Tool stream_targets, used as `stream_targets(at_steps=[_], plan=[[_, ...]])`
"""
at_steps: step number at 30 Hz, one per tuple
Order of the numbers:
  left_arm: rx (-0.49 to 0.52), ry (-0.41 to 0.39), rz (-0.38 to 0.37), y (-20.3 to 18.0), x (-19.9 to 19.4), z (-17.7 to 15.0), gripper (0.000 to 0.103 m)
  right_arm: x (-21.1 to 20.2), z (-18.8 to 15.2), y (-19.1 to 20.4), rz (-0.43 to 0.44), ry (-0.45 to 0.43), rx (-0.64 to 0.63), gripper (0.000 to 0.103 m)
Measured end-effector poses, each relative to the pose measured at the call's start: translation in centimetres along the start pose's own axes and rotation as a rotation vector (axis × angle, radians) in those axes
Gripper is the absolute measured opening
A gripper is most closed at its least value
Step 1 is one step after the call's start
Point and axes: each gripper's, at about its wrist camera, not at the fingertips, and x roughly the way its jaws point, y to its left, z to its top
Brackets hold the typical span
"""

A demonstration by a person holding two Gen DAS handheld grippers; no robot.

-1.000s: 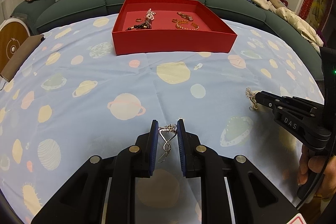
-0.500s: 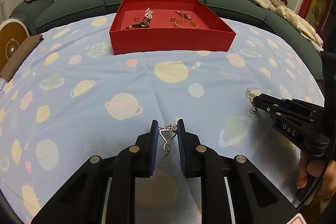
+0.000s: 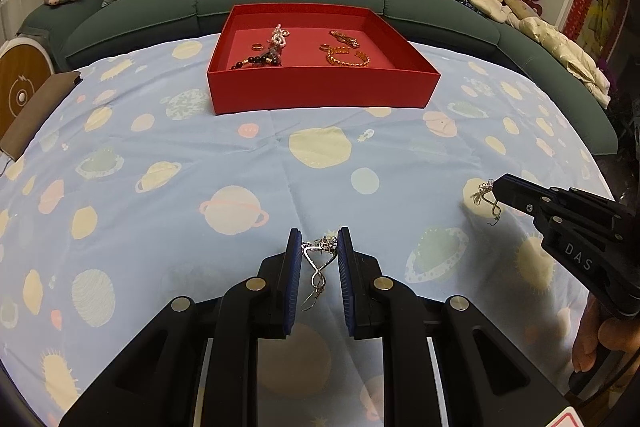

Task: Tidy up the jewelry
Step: 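Lift the pendant with the left tool while the right tool holds the drop earring, then carry the pendant and earring over the red box with both tools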

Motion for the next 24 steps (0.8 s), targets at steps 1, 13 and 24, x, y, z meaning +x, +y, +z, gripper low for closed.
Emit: stream_targets(at_steps=[1, 13, 24], plan=[[0.0, -0.004, -0.004, 0.0, -0.2, 0.1, 0.015, -0.4, 0.2, 0.1, 0.005, -0.01, 0.002, 0.002], [-0.009, -0.089, -0.026, -0.3, -3.2, 3.1, 0.015, -5.4, 4.3, 2.2, 0.069, -0.133, 0.008, 0.002], [-0.019, -0.256, -0.001, 1.6, -8.1, 10.5, 0.015, -8.2, 10.7, 3.7, 0.079, -0.254, -0.023, 0.002]])
